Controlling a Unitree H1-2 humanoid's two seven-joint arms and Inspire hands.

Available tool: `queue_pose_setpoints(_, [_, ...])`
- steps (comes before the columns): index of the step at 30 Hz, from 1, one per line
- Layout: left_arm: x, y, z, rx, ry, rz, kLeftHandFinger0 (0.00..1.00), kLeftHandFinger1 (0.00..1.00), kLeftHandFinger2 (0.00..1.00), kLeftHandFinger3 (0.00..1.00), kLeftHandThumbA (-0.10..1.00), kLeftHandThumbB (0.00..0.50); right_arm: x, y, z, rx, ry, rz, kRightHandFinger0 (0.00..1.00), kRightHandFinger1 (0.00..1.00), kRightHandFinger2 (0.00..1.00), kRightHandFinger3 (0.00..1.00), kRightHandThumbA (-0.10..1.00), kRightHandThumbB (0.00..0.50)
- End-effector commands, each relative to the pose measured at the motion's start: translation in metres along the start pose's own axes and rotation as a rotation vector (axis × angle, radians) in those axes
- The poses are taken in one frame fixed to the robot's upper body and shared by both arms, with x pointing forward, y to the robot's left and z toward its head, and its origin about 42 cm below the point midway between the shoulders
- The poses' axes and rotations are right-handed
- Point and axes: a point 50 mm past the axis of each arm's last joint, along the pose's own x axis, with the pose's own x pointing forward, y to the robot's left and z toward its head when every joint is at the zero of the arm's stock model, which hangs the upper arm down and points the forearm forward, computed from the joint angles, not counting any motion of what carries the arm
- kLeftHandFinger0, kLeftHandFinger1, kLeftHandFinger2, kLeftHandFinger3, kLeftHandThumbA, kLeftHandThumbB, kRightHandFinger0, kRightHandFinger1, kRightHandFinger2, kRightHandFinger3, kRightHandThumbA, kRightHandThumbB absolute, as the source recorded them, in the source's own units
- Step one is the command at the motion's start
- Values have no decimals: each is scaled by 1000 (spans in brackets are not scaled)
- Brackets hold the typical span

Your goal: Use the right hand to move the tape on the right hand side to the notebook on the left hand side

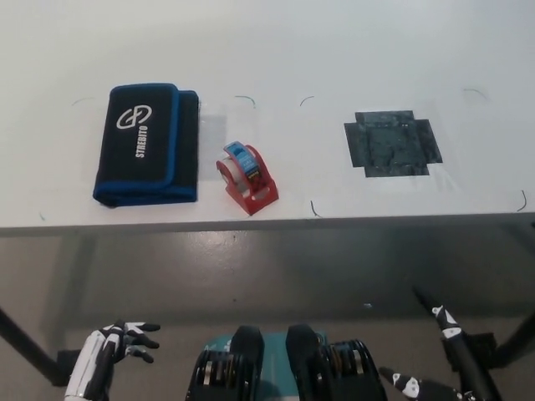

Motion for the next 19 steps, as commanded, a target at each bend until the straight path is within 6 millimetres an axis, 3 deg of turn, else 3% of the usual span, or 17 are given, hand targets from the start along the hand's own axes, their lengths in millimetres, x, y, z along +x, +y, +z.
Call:
queue_pose_setpoints(1, [-1, 8, 4, 21, -34, -7, 428, 475, 574, 843, 928, 330, -2, 0, 1, -26, -48, -19, 1000, 1000, 1000, 1000, 834, 10])
queue_pose_setpoints(4, [-2, 9, 4, 15, -28, 0, 418, 470, 563, 829, 911, 325, -2, -1, 0, -33, -27, -13, 1000, 1000, 1000, 1000, 867, 35])
queue_pose_setpoints(13, [-2, 11, 6, 21, -34, 4, 418, 487, 577, 860, 921, 338, 5, -5, -2, -32, -38, -5, 1000, 1000, 1000, 1000, 871, 8])
queue_pose_setpoints(19, [0, 13, 7, 31, -42, 2, 419, 481, 583, 862, 936, 354, 6, -6, -3, -10, -35, 14, 1000, 1000, 1000, 1000, 847, 20])
